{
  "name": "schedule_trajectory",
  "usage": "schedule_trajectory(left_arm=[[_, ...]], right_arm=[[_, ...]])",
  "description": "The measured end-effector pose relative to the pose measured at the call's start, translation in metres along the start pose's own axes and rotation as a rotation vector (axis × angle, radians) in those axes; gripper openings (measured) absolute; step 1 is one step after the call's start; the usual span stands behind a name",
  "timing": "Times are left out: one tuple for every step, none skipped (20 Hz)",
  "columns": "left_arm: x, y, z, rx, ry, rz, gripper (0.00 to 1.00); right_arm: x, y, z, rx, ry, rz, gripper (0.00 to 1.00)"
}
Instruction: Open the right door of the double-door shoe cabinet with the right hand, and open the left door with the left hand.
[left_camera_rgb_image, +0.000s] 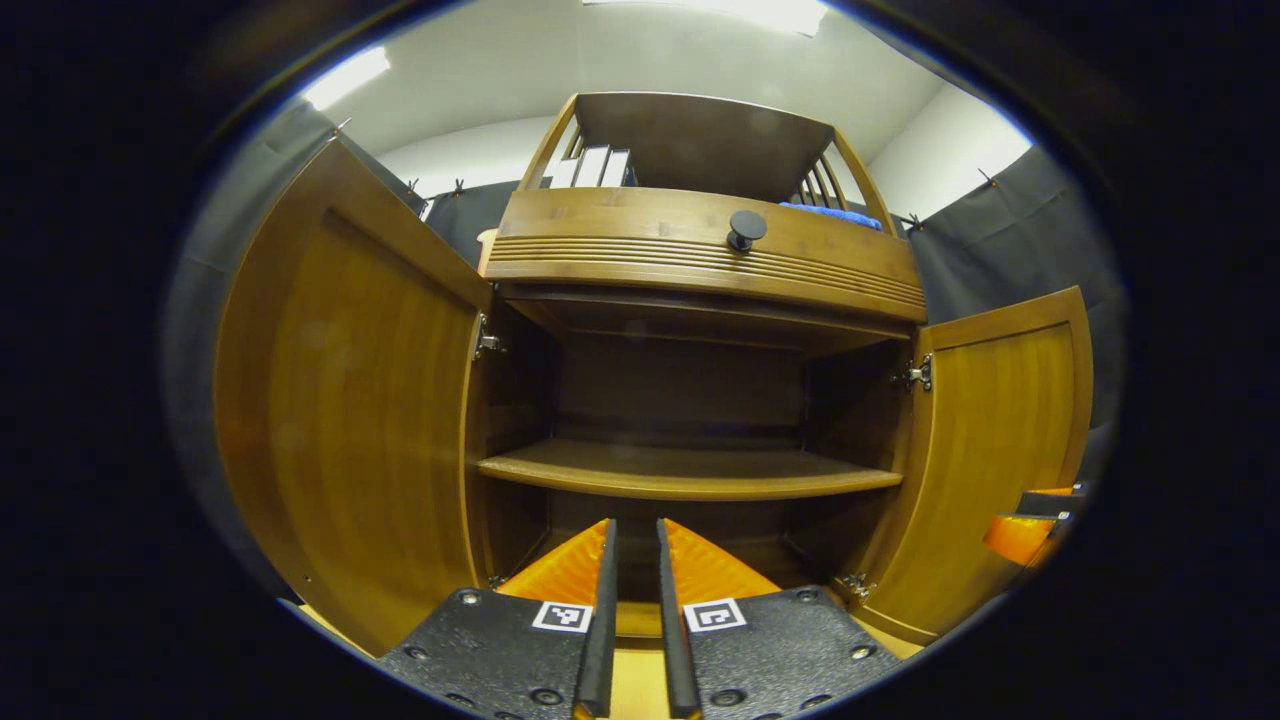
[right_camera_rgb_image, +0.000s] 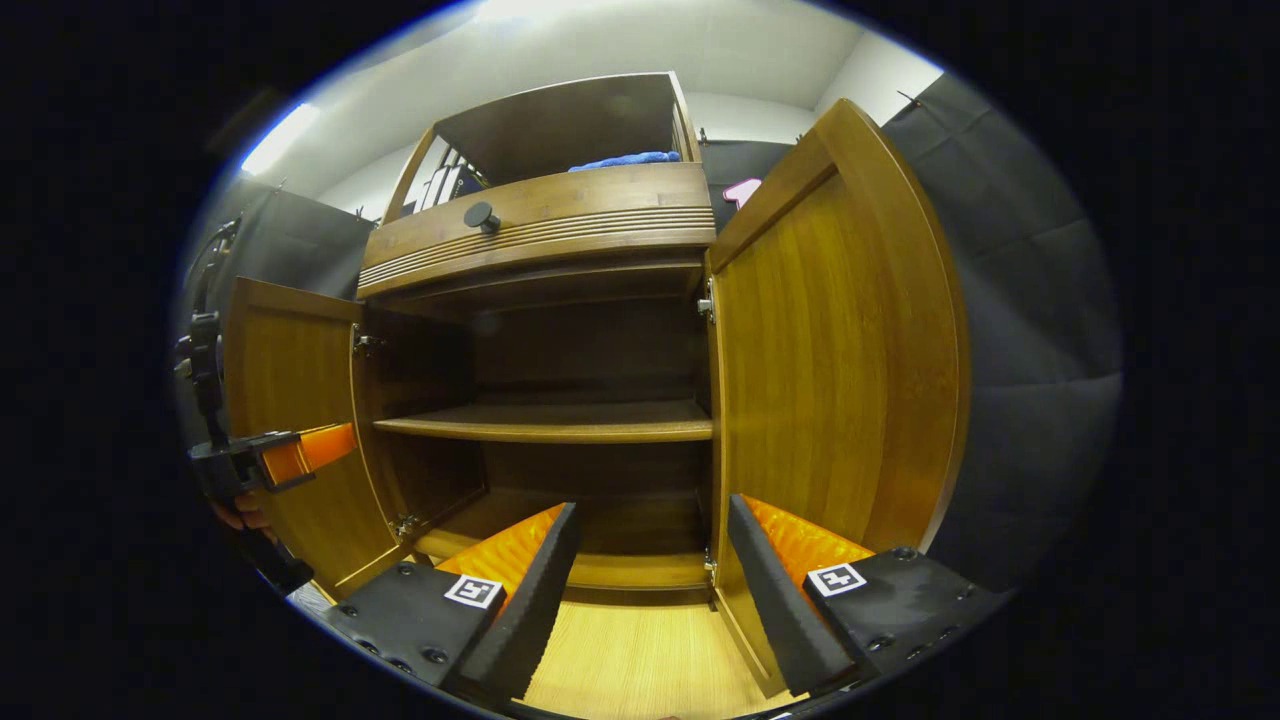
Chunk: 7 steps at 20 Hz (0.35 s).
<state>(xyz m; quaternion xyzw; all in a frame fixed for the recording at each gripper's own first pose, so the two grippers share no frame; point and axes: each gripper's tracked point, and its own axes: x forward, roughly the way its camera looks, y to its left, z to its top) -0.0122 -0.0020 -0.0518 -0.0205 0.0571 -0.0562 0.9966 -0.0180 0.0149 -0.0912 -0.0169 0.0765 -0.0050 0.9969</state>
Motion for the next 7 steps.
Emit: schedule_trajectory(left_arm=[[0.001,0.004,-0.002,0.001,0.001,0.016,0.29],[-0.001,0.006,-0.005,0.005,0.002,0.024,0.38],[0.0,0.007,-0.008,0.015,0.011,0.028,0.47],[0.001,0.008,-0.014,0.032,0.026,0.03,0.56],[0.003,0.009,-0.019,0.049,0.045,0.031,0.65],[0.004,0.01,-0.022,0.061,0.054,0.03,0.73],[0.004,0.01,-0.022,0.063,0.053,0.031,0.75]], right_arm=[[0.002,-0.002,-0.001,-0.004,0.005,-0.001,0.96],[0.005,-0.003,-0.001,-0.004,0.006,-0.002,0.95],[0.005,-0.003,-0.001,-0.003,0.005,0.0,0.96],[0.007,-0.003,0.0,-0.001,0.003,0.003,0.96],[0.007,-0.001,0.001,0.0,0.003,0.006,0.96],[0.007,0.001,0.002,-0.001,0.005,0.012,0.96],[0.007,0.002,0.001,-0.006,0.009,0.016,0.96]])
